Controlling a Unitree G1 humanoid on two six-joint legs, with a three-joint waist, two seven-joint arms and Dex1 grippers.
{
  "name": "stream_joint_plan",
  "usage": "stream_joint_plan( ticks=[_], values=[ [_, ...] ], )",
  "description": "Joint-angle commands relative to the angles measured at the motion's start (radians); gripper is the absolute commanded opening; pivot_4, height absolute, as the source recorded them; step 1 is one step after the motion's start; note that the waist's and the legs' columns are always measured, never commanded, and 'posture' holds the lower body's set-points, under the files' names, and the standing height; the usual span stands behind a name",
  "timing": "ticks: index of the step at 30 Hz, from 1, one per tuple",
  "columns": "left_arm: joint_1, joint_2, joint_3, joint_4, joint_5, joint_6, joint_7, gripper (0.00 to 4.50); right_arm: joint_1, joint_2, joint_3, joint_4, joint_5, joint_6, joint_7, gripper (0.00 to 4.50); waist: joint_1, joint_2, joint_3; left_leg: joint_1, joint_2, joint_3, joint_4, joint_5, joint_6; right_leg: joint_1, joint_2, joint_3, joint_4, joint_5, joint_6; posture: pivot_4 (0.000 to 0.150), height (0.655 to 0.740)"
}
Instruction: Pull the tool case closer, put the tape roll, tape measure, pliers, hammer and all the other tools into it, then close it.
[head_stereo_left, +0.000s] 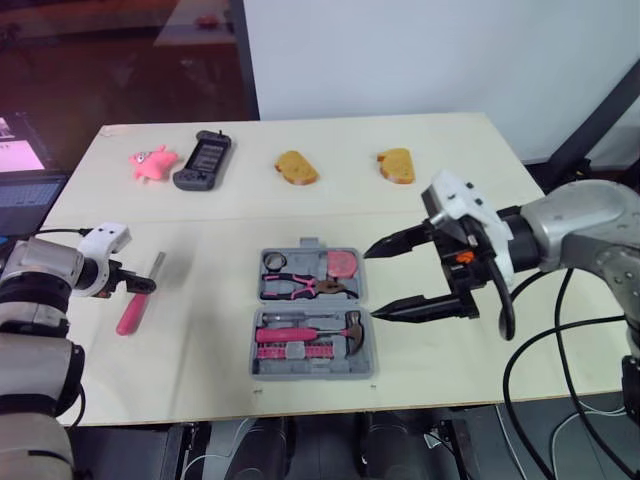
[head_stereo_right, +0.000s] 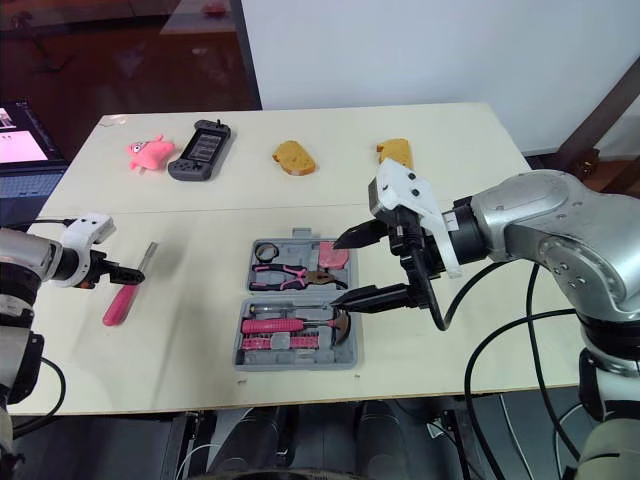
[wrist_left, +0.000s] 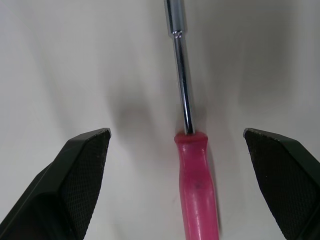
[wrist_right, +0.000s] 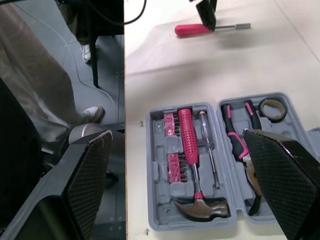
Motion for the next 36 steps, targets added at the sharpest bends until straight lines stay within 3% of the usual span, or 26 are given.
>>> stream_joint_plan(
  ticks=[1,11,14,20,21,30,36],
  values=[
    [-0.028,0.0,-0.003,0.049,0.047,-0.029,0.007,4.49,-0.026,0.0,-0.021,-0.003,0.015,-0.012,-0.003,4.5,0.001,0.0,0.0,0.0,0.0,0.0,0.0,0.0,0.0,0.0,0.0,0.0,0.0,0.0,0.0,0.15,0.74],
    [-0.031,-0.048,0.023,0.079,0.075,-0.032,0.031,4.49,-0.025,0.005,-0.017,-0.004,0.028,-0.004,-0.023,4.5,0.002,0.0,0.0,0.0,0.0,0.0,0.001,0.0,0.0,0.0,0.0,0.0,0.0,0.0,0.0,0.15,0.74],
    [-0.034,-0.052,0.037,0.087,0.073,-0.033,0.045,3.66,-0.025,0.005,-0.016,-0.003,0.03,-0.005,-0.025,4.5,0.002,0.0,0.0,0.0,0.0,0.0,0.001,0.0,0.0,0.0,0.0,0.0,0.001,0.0,0.0,0.15,0.74],
    [-0.022,-0.072,0.058,0.088,0.066,-0.02,0.05,0.6,-0.017,-0.008,-0.01,-0.004,0.019,-0.011,-0.019,4.5,0.002,0.0,0.0,0.0,0.0,0.0,0.001,0.0,0.0,0.0,0.0,0.0,0.001,0.0,0.0,0.15,0.74],
    [-0.02,-0.074,0.061,0.087,0.067,-0.017,0.051,0.37,-0.017,-0.008,-0.009,-0.004,0.019,-0.012,-0.019,4.5,0.002,0.0,0.0,0.0,0.0,0.0,0.001,0.0,0.0,0.0,0.0,0.0,0.001,0.0,0.0,0.15,0.74],
    [-0.028,-0.057,0.056,0.065,0.083,-0.012,0.032,0.38,-0.008,-0.017,-0.002,-0.003,0.01,-0.022,-0.005,4.5,0.002,0.0,0.0,0.0,0.0,0.0,0.001,0.0,0.0,0.0,0.0,0.0,0.001,0.0,0.0,0.15,0.74],
    [-0.013,0.014,0.049,-0.127,0.069,0.096,-0.083,0.38,0.012,-0.033,-0.008,-0.011,0.017,-0.02,0.009,4.5,0.001,-0.005,0.003,0.0,0.0,0.0,0.001,0.0,0.0,0.0,0.0,0.0,0.002,0.0,0.0,0.15,0.74]
  ],
)
